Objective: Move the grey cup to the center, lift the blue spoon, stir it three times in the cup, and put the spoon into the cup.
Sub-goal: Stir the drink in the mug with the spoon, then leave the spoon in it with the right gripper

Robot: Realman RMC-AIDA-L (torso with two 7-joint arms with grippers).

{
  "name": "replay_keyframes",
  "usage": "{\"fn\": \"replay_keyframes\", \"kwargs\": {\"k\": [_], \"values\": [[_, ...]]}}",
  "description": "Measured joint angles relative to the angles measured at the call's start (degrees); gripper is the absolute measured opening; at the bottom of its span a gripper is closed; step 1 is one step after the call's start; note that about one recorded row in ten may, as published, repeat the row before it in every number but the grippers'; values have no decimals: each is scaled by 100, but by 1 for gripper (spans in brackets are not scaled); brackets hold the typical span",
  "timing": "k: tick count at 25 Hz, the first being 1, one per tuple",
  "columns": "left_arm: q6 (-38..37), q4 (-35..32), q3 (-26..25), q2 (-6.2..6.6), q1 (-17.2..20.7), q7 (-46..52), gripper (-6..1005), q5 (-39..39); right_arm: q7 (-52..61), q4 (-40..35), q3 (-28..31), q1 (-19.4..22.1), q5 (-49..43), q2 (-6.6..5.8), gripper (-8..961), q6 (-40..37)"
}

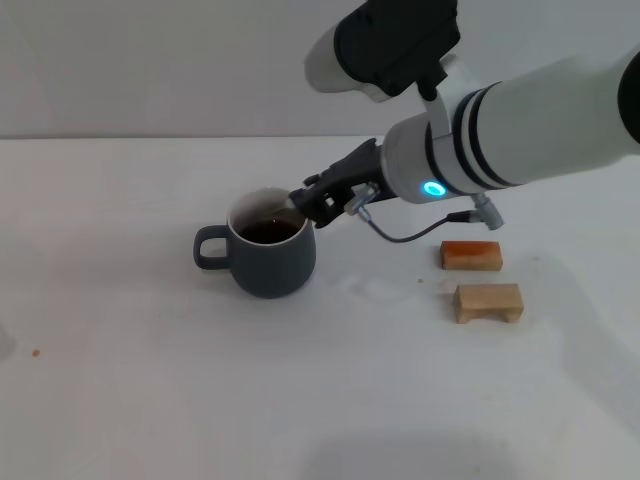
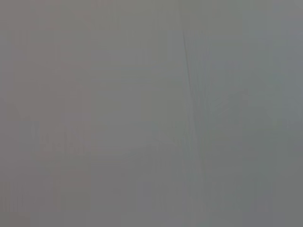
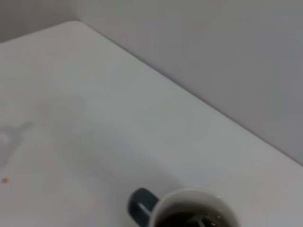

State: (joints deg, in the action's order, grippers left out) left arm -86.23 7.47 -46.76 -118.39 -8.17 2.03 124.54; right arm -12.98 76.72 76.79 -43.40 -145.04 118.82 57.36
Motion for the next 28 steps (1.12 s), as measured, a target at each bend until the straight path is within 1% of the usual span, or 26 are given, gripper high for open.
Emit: {"fn": "replay_keyframes", "kwargs": {"k": [11,15,22,28], "values": [[32,0,0,-9,-17,0,-2,0,-39,199,82,266,-108,8,162,156],[29,4,0,-9,-18,0,-2,3,-39,308,44,318,114,24,162,286],[12,68,4,-9,-3,-1,-1,32,-39,319,-89,280,282,27,162,310],[1,71,9,-9,0,-1,-1,43,-46,193,-133,163,287,27,161,103]]}}
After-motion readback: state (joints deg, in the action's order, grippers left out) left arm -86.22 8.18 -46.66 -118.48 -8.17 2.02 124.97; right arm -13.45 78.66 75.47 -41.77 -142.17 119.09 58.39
